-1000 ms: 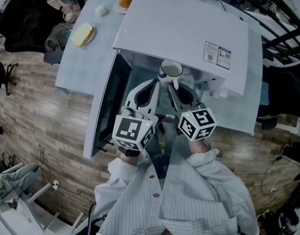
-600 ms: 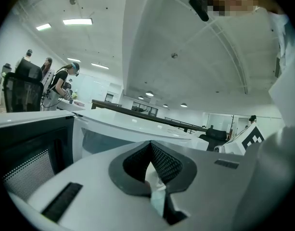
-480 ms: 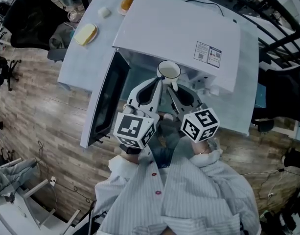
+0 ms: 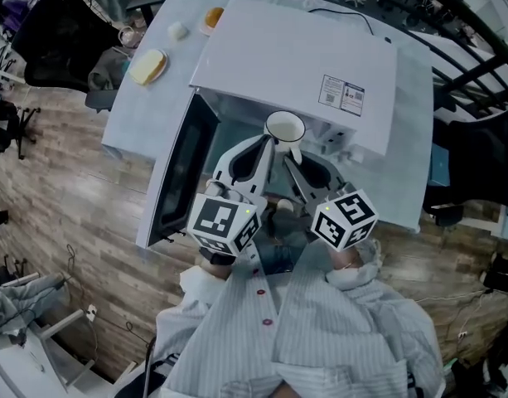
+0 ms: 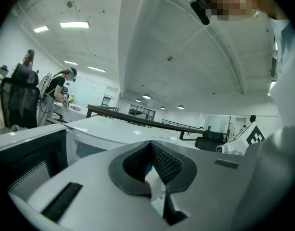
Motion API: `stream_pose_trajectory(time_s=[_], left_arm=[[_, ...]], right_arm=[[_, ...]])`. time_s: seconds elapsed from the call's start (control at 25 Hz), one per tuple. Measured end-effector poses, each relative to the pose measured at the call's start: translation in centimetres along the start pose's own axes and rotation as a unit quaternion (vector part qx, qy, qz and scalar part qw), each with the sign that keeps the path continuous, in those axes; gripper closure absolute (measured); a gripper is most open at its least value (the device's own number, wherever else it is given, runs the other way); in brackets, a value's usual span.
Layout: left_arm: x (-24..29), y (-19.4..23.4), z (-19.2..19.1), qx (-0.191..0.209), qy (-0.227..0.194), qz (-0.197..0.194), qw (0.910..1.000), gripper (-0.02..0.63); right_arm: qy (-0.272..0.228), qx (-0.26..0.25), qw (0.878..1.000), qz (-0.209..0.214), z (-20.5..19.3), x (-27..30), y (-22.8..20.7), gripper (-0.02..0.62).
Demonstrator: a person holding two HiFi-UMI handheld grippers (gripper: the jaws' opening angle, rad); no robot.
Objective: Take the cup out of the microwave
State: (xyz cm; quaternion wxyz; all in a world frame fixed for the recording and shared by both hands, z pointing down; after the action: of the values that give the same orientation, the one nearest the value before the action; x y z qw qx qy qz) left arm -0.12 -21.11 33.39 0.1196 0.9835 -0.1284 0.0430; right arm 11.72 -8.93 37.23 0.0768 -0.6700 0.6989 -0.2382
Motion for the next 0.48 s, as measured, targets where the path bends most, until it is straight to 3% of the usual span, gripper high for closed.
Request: stream_pose_trajectory(time_s=[0.48], left_arm=[[1.1,-3.0,2.7,0.033,-0.031,-0.046,0.9979,0.597]], right_arm=[[-0.033,-0.022,0.999,-0.007,3.2,-3.8,-0.1,0.512]])
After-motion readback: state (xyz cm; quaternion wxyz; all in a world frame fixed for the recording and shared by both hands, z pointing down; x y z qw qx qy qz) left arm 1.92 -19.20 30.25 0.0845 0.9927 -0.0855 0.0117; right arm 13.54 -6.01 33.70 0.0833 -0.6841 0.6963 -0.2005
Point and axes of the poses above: the fingertips, and each gripper's own axes: x forward along the fingers, y to its left, z out of its top, the point moved 10 cm from there along -x, backward along the fingers, and after that the axes turned 4 degrees about z, right-handed, at the moved point
